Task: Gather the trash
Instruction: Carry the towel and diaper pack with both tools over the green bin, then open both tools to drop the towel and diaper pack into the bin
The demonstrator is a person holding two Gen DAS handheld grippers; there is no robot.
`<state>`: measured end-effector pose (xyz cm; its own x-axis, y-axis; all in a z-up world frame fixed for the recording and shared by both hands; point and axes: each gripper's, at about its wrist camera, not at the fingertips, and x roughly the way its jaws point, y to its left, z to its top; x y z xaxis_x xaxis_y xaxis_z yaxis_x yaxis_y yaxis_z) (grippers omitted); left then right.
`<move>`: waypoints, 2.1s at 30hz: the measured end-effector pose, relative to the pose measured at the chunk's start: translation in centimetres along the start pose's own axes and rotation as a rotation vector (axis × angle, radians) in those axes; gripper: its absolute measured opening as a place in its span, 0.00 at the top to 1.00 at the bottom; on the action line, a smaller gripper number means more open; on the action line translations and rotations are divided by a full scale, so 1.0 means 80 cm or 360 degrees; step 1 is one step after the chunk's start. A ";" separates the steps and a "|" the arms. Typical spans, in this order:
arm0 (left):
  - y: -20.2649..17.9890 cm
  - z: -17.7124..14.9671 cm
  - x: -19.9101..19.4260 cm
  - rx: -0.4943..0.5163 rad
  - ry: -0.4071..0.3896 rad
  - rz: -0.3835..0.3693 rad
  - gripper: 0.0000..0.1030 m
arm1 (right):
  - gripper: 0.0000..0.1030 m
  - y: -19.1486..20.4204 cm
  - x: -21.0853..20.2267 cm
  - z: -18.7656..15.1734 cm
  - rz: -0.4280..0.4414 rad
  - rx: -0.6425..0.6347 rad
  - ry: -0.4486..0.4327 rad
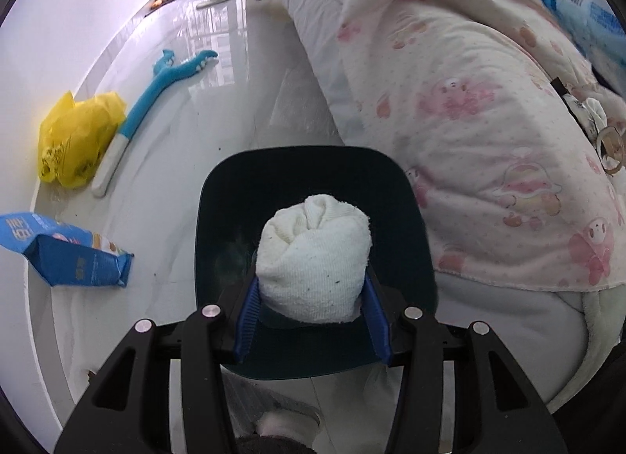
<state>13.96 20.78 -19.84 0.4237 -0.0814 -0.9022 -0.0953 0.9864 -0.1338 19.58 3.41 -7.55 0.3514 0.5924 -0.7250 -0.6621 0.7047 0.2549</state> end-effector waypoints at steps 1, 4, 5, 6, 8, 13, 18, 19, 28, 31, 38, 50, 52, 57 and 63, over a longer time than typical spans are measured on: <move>0.004 -0.001 0.001 -0.0013 0.0010 -0.0008 0.50 | 0.35 0.002 0.004 0.000 0.0008 0.0003 0.0009; 0.014 -0.004 0.004 -0.0038 0.0038 -0.0020 0.50 | 0.35 0.012 0.021 0.002 0.0033 0.0004 0.0044; 0.017 -0.004 0.005 -0.0045 0.0043 -0.0021 0.50 | 0.35 0.014 0.026 0.003 0.0038 0.0003 0.0051; 0.022 -0.006 0.005 -0.0055 0.0047 -0.0025 0.50 | 0.35 0.017 0.030 0.004 0.0043 0.0002 0.0059; 0.028 -0.006 0.007 -0.0069 0.0059 -0.0033 0.49 | 0.35 0.023 0.037 0.004 0.0051 0.0003 0.0068; 0.042 -0.016 0.008 -0.0071 0.0092 -0.0019 0.44 | 0.35 0.030 0.060 0.006 0.0062 0.0017 0.0099; 0.061 -0.020 -0.010 -0.0093 0.0032 0.0005 0.34 | 0.35 0.035 0.081 0.006 0.0058 0.0041 0.0141; 0.065 -0.021 -0.016 -0.0092 0.0008 0.0017 0.30 | 0.35 0.037 0.088 0.006 0.0047 0.0036 0.0152; 0.092 -0.023 -0.055 -0.0120 -0.0147 0.0057 0.23 | 0.35 0.051 0.137 -0.003 0.0040 0.0048 0.0259; 0.094 -0.026 -0.069 -0.0080 -0.0194 0.0089 0.21 | 0.35 0.059 0.156 -0.007 0.0032 0.0041 0.0298; 0.112 -0.031 -0.097 -0.0086 -0.0291 0.0106 0.20 | 0.35 0.066 0.195 -0.022 0.0019 0.0079 0.0392; 0.133 -0.040 -0.150 -0.0070 -0.0451 0.0142 0.18 | 0.34 0.064 0.251 -0.048 -0.0028 0.0120 0.0529; 0.135 -0.042 -0.157 -0.0071 -0.0473 0.0140 0.18 | 0.33 0.061 0.260 -0.053 -0.0035 0.0148 0.0552; 0.137 -0.042 -0.171 -0.0073 -0.0518 0.0131 0.18 | 0.33 0.062 0.274 -0.063 -0.0092 0.0114 0.0600; 0.129 -0.033 -0.193 -0.0094 -0.0605 0.0077 0.18 | 0.21 0.063 0.272 -0.073 -0.0134 0.0081 0.0612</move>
<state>4.07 31.83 -8.37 0.7199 0.0345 -0.6932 -0.1703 0.9770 -0.1282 20.03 17.56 -25.80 0.1233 0.3494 -0.9288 -0.6047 0.7686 0.2089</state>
